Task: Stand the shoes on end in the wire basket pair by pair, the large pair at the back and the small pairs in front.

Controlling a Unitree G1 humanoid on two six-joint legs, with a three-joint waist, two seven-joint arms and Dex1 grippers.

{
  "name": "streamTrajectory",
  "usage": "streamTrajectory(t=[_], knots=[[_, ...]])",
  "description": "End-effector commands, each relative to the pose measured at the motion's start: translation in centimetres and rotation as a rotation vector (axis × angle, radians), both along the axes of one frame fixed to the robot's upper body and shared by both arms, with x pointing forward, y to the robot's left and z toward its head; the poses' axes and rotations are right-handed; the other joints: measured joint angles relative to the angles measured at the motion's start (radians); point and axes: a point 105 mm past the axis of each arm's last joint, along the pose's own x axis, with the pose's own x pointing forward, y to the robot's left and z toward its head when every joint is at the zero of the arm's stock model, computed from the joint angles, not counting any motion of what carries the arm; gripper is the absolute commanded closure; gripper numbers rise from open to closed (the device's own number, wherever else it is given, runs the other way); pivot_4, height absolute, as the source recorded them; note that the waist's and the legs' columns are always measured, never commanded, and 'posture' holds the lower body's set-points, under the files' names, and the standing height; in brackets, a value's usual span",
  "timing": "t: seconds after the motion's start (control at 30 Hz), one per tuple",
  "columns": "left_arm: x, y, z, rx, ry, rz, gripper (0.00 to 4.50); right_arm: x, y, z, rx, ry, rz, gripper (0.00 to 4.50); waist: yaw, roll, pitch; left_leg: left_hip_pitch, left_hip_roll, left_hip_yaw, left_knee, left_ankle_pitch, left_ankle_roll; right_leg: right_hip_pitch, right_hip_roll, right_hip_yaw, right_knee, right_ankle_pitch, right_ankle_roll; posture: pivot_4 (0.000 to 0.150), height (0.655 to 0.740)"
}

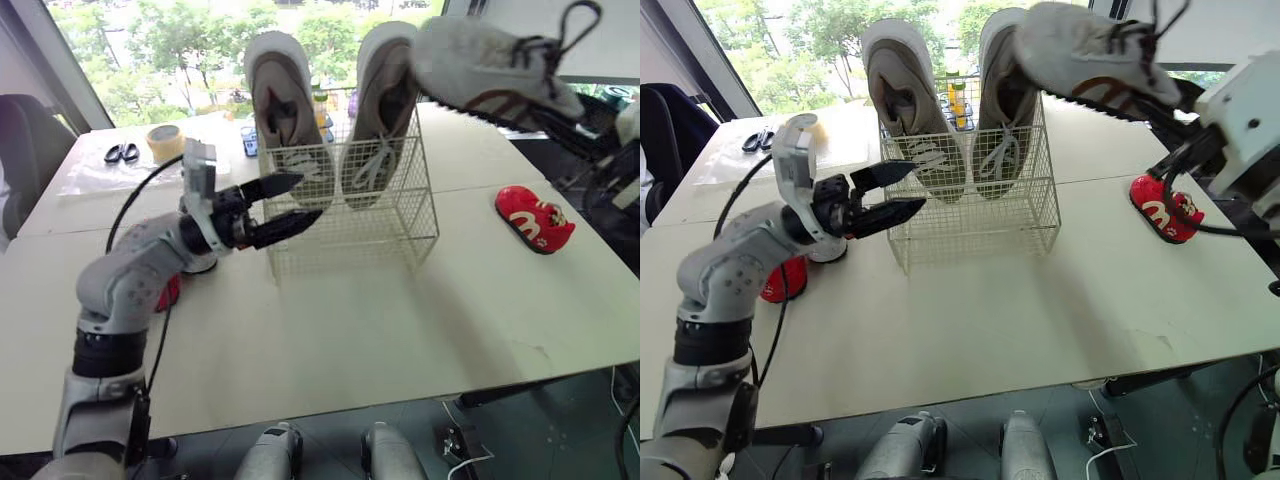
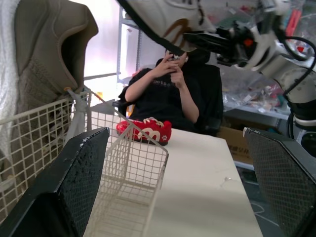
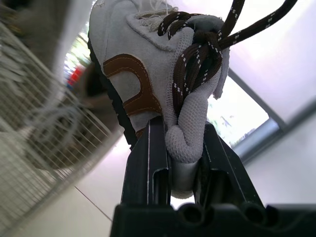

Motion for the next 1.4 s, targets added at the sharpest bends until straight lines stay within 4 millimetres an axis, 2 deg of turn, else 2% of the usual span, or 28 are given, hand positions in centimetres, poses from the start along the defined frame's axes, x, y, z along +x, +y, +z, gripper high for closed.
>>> streamTrajectory(t=[0.03,0.2,0.4,0.57,0.73,0.77,0.8,0.97,1.03,1.1,1.13,1.2,1.23,1.33,1.4], knots=[[-0.2,0.6,1.7,-0.013,0.001,-0.059,0.00,-1.8,2.9,0.8,-0.172,-0.123,0.110,4.41,-0.001,0.000,0.000,0.000,0.000,0.000,0.000,0.000,0.000,0.000,0.000,0.000,0.000,0.000,0.000,0.150,0.7400],[-0.2,0.6,2.3,-0.018,0.030,-0.096,0.00,-1.8,4.5,-0.2,-0.315,-0.207,0.181,4.41,0.000,-0.001,0.000,0.000,0.000,0.000,0.000,0.000,0.000,0.000,0.000,0.000,0.000,0.000,0.000,0.150,0.7400],[-0.3,0.5,2.4,-0.022,0.045,-0.107,0.00,-1.8,5.8,-0.7,-0.390,-0.285,0.246,4.41,0.000,-0.001,0.001,0.000,0.000,0.000,0.000,0.001,-0.002,-0.001,0.000,0.001,0.000,0.000,0.000,0.150,0.7400],[-0.5,0.2,3.0,-0.069,0.047,-0.120,0.00,-1.7,7.9,-2.0,-0.466,-0.337,0.332,4.41,-0.001,-0.001,0.001,0.000,0.000,0.000,0.000,0.002,-0.004,-0.001,0.000,0.001,0.000,0.000,0.000,0.150,0.7400],[-0.5,0.3,3.1,-0.081,0.057,-0.119,0.00,-1.6,8.7,-2.5,-0.486,-0.358,0.377,4.41,0.000,-0.001,0.001,0.000,0.000,0.000,0.000,0.003,-0.005,-0.001,0.000,0.001,0.000,0.000,0.000,0.150,0.7400],[-0.6,0.3,2.9,-0.075,0.062,-0.123,0.52,-1.6,8.8,-2.5,-0.485,-0.361,0.383,4.41,0.000,-0.001,0.001,0.000,0.000,0.000,0.000,0.003,-0.005,-0.001,0.000,0.001,0.000,0.000,0.000,0.150,0.7400],[-0.6,0.3,2.7,-0.062,0.064,-0.123,0.78,-1.6,8.9,-2.5,-0.487,-0.365,0.386,4.41,0.001,-0.001,0.001,0.000,0.000,0.000,0.000,0.003,-0.006,-0.001,0.000,0.001,0.000,0.000,0.000,0.150,0.7400],[-0.9,0.2,1.7,-0.035,0.081,-0.126,3.23,-1.3,8.5,-2.0,-0.496,-0.384,0.366,4.41,0.000,-0.001,0.001,0.000,0.000,0.000,0.000,0.004,-0.007,-0.001,0.000,0.001,0.000,0.000,0.000,0.150,0.7400],[-1.1,0.2,1.5,-0.039,0.089,-0.131,4.06,-1.1,8.2,-1.7,-0.475,-0.368,0.347,4.41,0.000,-0.001,0.001,0.000,0.000,0.000,0.000,0.004,-0.007,-0.001,0.000,0.001,0.000,0.000,0.000,0.150,0.7400],[-1.1,0.2,1.5,-0.050,0.094,-0.131,4.16,-0.7,7.7,-1.5,-0.413,-0.309,0.331,3.42,0.000,-0.001,0.001,0.000,0.000,0.000,0.000,0.004,-0.007,-0.001,0.000,0.001,0.000,0.000,0.000,0.150,0.7400],[-1.0,0.2,1.5,-0.063,0.097,-0.119,4.16,-0.5,7.4,-1.1,-0.326,-0.251,0.326,3.14,0.000,-0.001,0.001,0.000,0.000,0.000,0.000,0.004,-0.007,-0.001,0.000,0.001,0.000,0.000,0.000,0.150,0.7400],[-0.7,0.5,1.7,-0.089,0.104,-0.093,4.16,-0.2,6.8,-1.2,-0.184,-0.093,0.330,2.03,0.001,-0.001,0.001,0.000,0.000,0.000,0.000,0.004,-0.007,-0.001,0.000,0.001,0.000,0.000,0.000,0.150,0.7400],[-0.6,0.5,1.7,-0.099,0.107,-0.088,4.16,-0.3,6.7,-1.3,-0.144,-0.034,0.339,1.63,0.002,-0.002,0.001,0.000,0.000,-0.001,0.000,0.004,-0.007,-0.001,-0.001,0.001,0.000,0.000,0.000,0.150,0.7400],[-0.6,1.0,2.1,-0.150,0.120,-0.077,4.16,-0.7,5.4,-1.1,0.146,0.208,0.384,0.03,0.005,-0.002,0.001,0.000,0.000,-0.001,0.000,0.003,-0.006,-0.001,-0.001,0.001,0.000,0.000,0.000,0.150,0.7400],[-0.6,1.2,2.3,-0.177,0.127,-0.070,4.16,-0.9,4.0,-1.5,0.365,0.392,0.430,0.03,0.006,-0.002,0.001,-0.001,0.000,-0.002,0.000,0.001,-0.002,0.000,-0.001,0.001,-0.001,0.000,0.000,0.150,0.7400]])
